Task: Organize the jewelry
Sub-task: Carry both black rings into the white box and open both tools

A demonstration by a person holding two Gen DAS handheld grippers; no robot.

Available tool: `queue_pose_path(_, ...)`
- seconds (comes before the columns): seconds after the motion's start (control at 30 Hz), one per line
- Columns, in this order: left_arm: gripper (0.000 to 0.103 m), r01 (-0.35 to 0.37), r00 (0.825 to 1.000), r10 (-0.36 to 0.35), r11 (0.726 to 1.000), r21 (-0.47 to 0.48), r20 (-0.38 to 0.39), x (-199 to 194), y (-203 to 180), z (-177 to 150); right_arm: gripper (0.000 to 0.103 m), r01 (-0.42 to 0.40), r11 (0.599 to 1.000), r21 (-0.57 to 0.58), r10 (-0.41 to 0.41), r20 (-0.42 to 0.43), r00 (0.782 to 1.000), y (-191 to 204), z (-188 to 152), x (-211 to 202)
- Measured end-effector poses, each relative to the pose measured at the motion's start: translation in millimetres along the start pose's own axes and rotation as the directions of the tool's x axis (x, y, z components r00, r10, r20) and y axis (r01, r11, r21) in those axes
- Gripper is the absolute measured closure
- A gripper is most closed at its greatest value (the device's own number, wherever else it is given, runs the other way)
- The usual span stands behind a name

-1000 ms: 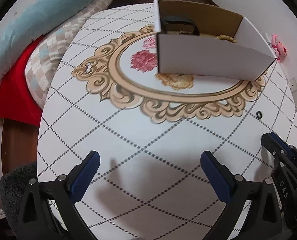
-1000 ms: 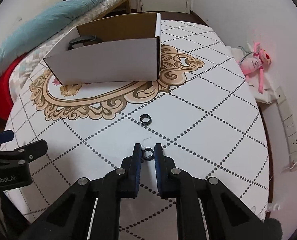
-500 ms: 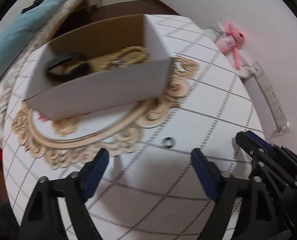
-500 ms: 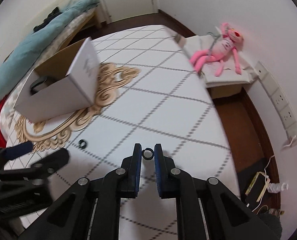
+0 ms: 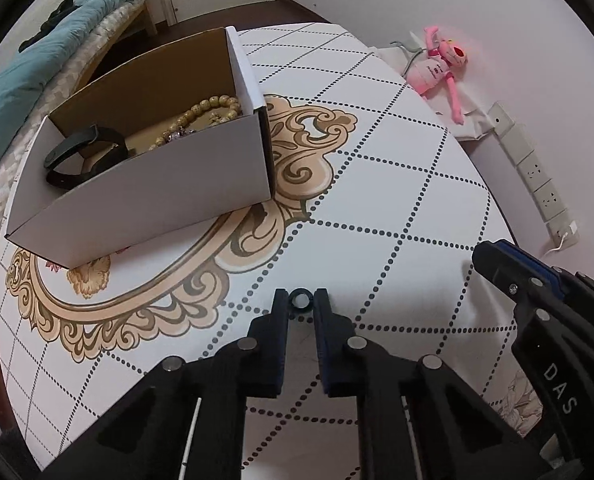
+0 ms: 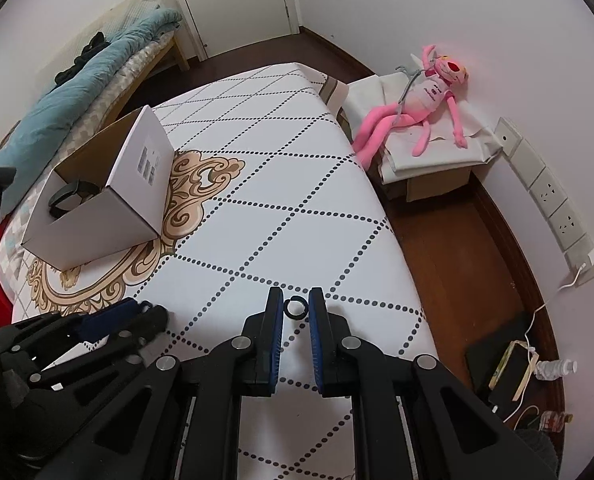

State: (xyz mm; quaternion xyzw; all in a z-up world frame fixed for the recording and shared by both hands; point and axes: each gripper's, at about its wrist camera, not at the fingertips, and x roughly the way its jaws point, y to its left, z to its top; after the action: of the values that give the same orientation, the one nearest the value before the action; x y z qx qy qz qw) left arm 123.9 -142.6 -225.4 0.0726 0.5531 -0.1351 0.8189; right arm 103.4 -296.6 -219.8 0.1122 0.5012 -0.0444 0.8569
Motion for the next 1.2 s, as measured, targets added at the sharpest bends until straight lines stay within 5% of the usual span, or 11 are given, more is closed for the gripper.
queue_pose_path(0.3, 0.093, 0.012, 0.998, -0.011, 1.0, -0.017, 0.056, -29, 13, -5, 0.09, -0.028, 1.0, -0.005, 0.029, 0.02, 0.999, 7, 1, -11)
queue_pose_path(0.5, 0.093, 0.053, 0.992, -0.042, 0.995, -0.087, 0.122, -80, 50, 6, 0.09, -0.123, 0.992, -0.024, 0.124, 0.047, 0.991, 32, 15, -30)
queue_pose_path(0.8, 0.093, 0.064, 0.991, -0.04, 0.979, -0.193, 0.128, -101, 134, 73, 0.09, -0.353, 0.935, -0.044, 0.352, -0.018, 0.936, 104, 85, -15)
queue_pose_path(1.1, 0.091, 0.063, 0.998, -0.056, 0.973, -0.224, 0.035, -71, 165, 130, 0.089, -0.304, 0.946, -0.114, 0.281, -0.186, 0.942, 145, 136, 34)
queue_pose_path(1.17, 0.086, 0.047, 0.999, -0.04, 0.973, -0.224, 0.036, -72, 167, 134, 0.089, -0.29, 0.949, -0.122, 0.26, -0.213, 0.942, 148, 142, 39)
queue_pose_path(1.2, 0.074, 0.022, 0.999, -0.016, 0.974, -0.227, 0.031, -72, 170, 136, 0.087, -0.289, 0.949, -0.126, 0.258, -0.216, 0.942, 148, 143, 38)
